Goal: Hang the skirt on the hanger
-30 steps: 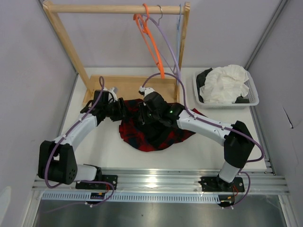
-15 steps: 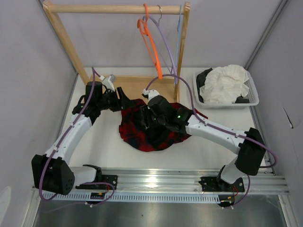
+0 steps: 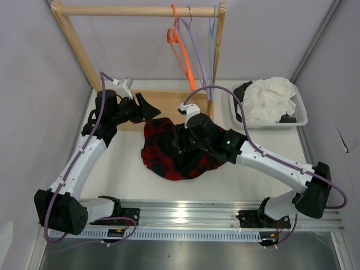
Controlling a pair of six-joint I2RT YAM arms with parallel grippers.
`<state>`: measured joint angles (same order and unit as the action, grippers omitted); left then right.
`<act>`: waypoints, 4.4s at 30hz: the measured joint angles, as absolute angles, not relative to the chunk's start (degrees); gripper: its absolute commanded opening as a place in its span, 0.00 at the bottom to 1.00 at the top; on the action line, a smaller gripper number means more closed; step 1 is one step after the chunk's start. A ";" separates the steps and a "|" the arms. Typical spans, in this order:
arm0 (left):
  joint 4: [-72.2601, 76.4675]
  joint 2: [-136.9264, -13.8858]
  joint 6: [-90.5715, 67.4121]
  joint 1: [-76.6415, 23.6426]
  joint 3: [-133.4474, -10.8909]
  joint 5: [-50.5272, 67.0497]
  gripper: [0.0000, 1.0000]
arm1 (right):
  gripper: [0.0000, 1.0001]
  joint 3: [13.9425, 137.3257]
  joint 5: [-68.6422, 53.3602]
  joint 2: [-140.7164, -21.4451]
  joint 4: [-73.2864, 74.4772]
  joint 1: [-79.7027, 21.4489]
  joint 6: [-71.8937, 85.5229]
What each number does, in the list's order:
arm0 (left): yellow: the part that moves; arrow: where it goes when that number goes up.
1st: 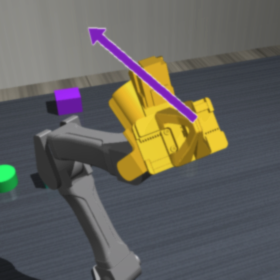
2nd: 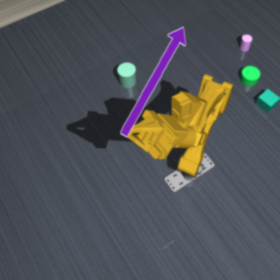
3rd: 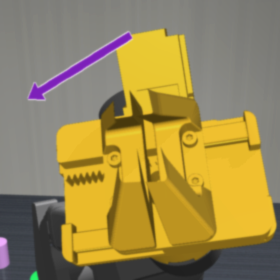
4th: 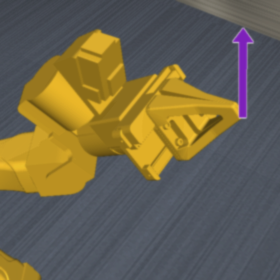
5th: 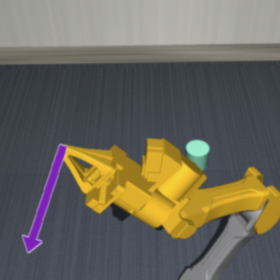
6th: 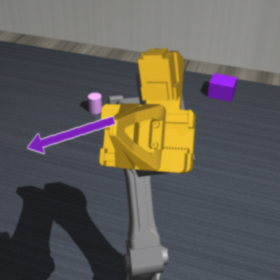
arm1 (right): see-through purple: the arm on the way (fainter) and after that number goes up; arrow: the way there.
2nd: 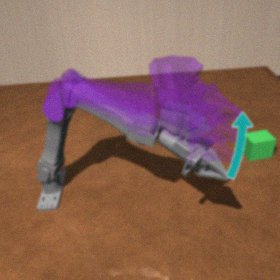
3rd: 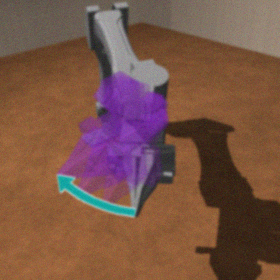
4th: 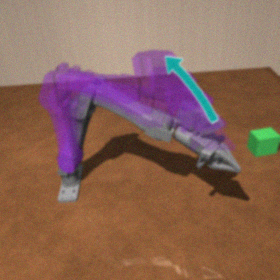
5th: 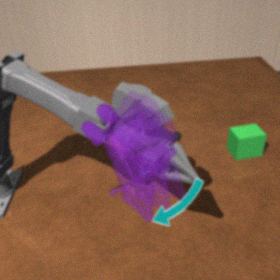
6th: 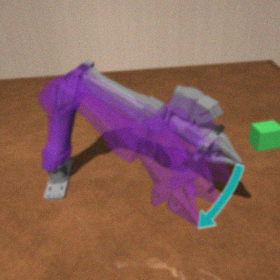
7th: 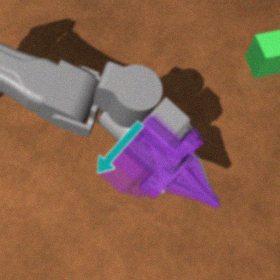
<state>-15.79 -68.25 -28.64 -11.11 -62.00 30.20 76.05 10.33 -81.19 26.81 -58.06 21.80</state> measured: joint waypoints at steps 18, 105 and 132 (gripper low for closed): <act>-14.59 -66.65 -30.17 -11.38 -62.98 30.24 0.60 | 0.54 69.23 14.98 -76.79 32.73 -57.67 24.36; -17.30 -61.71 -27.46 -12.91 -63.13 28.21 0.61 | 0.00 127.28 28.84 -103.55 25.15 -44.05 -1.17; -17.34 -61.49 -25.43 -12.91 -63.79 28.95 0.59 | 0.00 108.31 25.19 -82.21 23.49 -43.44 1.83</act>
